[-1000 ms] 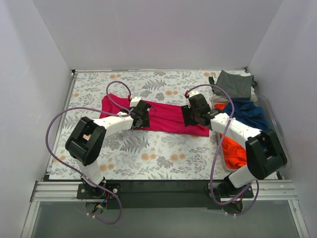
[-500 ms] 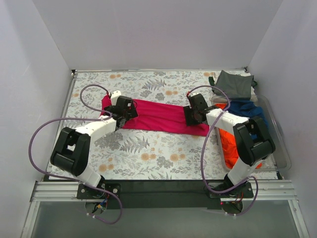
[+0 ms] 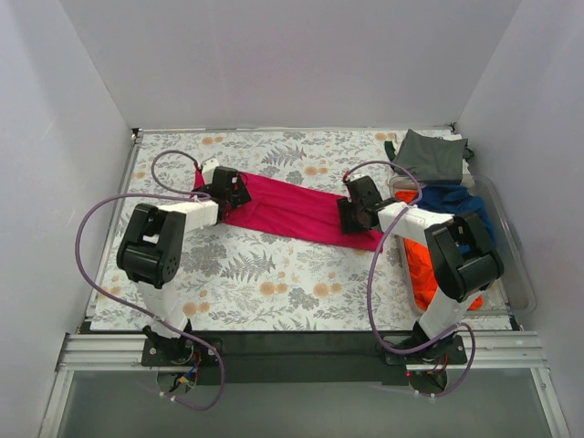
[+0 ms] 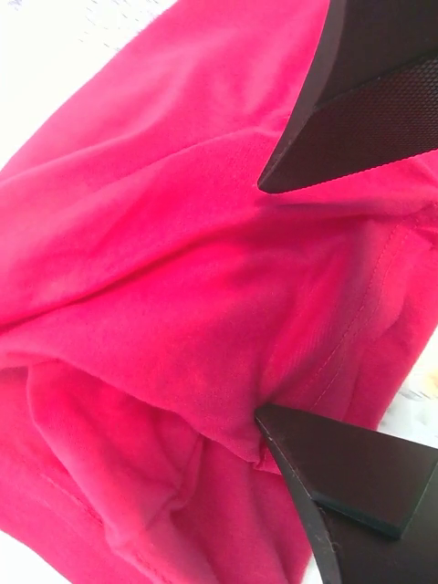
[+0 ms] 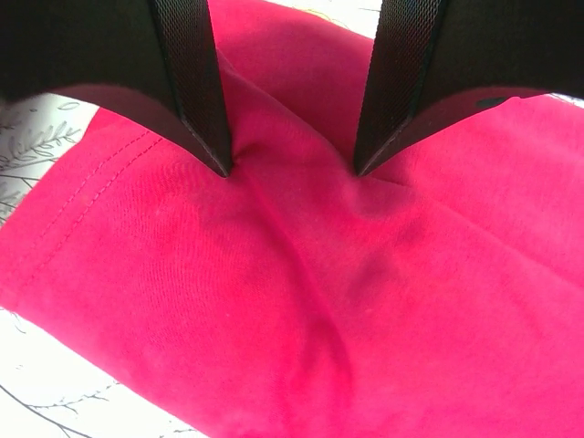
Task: Fold and stack the t-shirts
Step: Fold the tshirt
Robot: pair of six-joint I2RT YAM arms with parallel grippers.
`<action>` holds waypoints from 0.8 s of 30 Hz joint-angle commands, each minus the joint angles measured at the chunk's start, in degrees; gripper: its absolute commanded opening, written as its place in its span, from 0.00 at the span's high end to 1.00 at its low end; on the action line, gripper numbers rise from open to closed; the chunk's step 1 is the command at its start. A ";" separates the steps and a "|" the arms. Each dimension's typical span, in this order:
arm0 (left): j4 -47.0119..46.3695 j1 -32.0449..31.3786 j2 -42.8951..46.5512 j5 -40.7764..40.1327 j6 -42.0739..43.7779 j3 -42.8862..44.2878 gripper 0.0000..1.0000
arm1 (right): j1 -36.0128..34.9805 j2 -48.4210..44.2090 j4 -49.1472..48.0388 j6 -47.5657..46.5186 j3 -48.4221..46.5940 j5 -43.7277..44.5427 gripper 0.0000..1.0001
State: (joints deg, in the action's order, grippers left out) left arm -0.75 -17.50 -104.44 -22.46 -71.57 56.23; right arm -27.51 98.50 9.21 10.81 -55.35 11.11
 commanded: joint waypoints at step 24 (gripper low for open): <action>-0.03 1.32 -27.04 9.89 5.48 30.96 0.06 | -23.72 -7.96 9.41 14.32 6.49 -2.24 0.49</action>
State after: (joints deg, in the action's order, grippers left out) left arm -4.99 -16.21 -128.29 -16.62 -65.98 86.85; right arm -49.25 92.55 11.88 21.26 -50.33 10.22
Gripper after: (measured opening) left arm 0.937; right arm 0.510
